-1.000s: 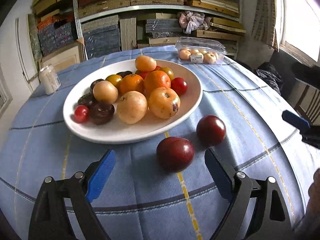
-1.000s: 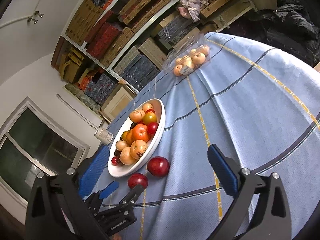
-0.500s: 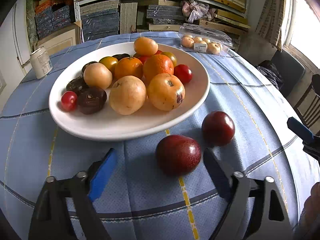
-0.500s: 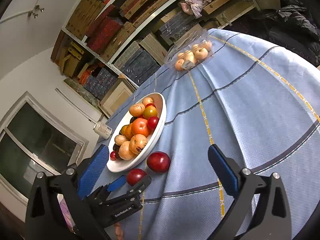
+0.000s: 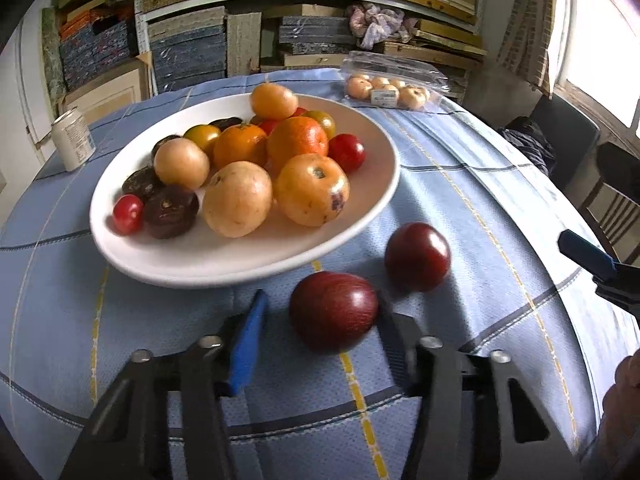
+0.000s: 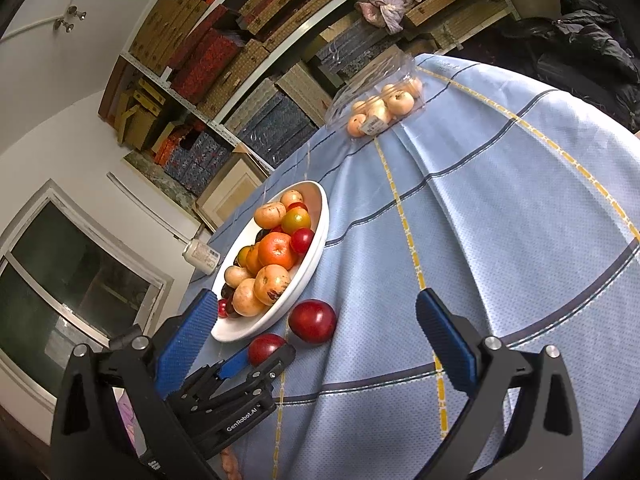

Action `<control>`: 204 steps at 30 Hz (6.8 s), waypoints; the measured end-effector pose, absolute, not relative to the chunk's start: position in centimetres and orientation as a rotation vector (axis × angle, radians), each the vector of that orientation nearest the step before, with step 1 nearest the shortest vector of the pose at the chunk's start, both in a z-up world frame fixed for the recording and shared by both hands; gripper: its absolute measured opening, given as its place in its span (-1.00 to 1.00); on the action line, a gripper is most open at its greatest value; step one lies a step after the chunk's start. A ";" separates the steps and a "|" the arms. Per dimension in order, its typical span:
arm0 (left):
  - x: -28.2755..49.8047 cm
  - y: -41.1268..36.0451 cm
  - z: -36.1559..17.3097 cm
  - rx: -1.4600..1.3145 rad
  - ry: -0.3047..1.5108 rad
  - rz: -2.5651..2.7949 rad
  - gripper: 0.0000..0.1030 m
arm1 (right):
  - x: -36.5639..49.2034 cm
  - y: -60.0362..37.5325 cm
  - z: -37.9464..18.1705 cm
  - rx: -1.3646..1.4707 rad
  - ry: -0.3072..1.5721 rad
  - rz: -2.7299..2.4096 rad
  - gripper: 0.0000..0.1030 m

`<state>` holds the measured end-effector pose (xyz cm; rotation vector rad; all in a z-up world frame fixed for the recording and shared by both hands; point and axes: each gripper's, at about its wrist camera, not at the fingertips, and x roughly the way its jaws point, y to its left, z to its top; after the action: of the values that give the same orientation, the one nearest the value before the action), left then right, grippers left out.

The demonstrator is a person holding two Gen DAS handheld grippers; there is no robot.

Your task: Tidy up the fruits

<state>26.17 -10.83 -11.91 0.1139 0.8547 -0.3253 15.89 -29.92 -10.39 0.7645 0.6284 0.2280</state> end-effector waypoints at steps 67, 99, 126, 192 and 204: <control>22.1 -4.6 -3.6 0.080 0.613 -0.191 -0.21 | 14.7 -19.4 -2.8 0.202 0.574 0.355 -0.27; 40.8 -3.9 -7.3 0.109 0.738 -0.134 -0.21 | 33.7 -15.5 -7.4 0.092 0.719 0.324 -0.26; 38.2 -2.9 -2.5 0.070 0.685 -0.108 0.48 | 31.0 -15.7 -3.6 0.080 0.652 0.326 0.10; 19.3 -1.6 -4.2 0.055 0.709 -0.116 0.93 | 15.5 -15.7 -5.8 0.113 0.561 0.138 0.91; 19.4 -1.2 -4.0 0.040 0.684 -0.079 0.93 | 15.3 -15.8 -5.5 0.126 0.556 0.134 0.91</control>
<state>19.40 -1.16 -3.99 0.0397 0.6837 -0.0791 15.28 -15.82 -5.55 0.1259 0.5556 0.1343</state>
